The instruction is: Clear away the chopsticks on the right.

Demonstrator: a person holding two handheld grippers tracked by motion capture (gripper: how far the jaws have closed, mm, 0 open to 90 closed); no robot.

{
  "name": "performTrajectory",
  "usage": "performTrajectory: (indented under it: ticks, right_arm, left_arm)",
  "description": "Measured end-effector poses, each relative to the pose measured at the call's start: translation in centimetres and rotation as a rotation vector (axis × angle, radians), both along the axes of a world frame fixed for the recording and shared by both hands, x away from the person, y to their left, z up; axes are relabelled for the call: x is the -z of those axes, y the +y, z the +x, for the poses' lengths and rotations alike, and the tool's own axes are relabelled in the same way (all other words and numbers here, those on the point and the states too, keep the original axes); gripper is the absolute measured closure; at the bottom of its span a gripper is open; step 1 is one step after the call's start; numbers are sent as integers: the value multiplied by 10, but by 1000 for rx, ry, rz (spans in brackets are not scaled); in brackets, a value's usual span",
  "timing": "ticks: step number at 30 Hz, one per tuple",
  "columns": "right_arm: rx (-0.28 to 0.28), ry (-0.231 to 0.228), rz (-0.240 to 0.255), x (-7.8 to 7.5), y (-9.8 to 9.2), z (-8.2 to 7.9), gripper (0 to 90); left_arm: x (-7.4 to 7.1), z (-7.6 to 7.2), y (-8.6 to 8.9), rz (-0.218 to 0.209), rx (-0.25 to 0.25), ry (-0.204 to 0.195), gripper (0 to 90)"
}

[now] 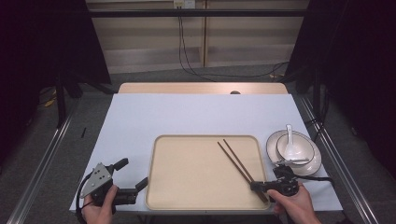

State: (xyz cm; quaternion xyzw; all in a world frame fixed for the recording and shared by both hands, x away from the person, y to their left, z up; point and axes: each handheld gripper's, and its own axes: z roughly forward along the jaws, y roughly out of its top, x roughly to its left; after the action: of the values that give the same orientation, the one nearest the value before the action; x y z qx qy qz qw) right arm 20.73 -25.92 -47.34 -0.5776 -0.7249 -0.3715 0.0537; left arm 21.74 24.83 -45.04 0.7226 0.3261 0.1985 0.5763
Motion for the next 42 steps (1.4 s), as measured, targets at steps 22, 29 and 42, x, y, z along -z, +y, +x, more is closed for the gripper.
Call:
performTrajectory:
  ticks: [22,29,42]
  right_arm:
    - [-90,-224,-2,-20,-10,-4,523]
    - [-162,-348,-84,-30,-26,2,182]
    - [-191,-557,-120,-37,-65,-19,89]
  left_arm:
    - [0,-1,0,1,1,-3,17]
    - [0,-1,1,1,2,0,17]
    - [-1,-14,3,-7,1,0,11]
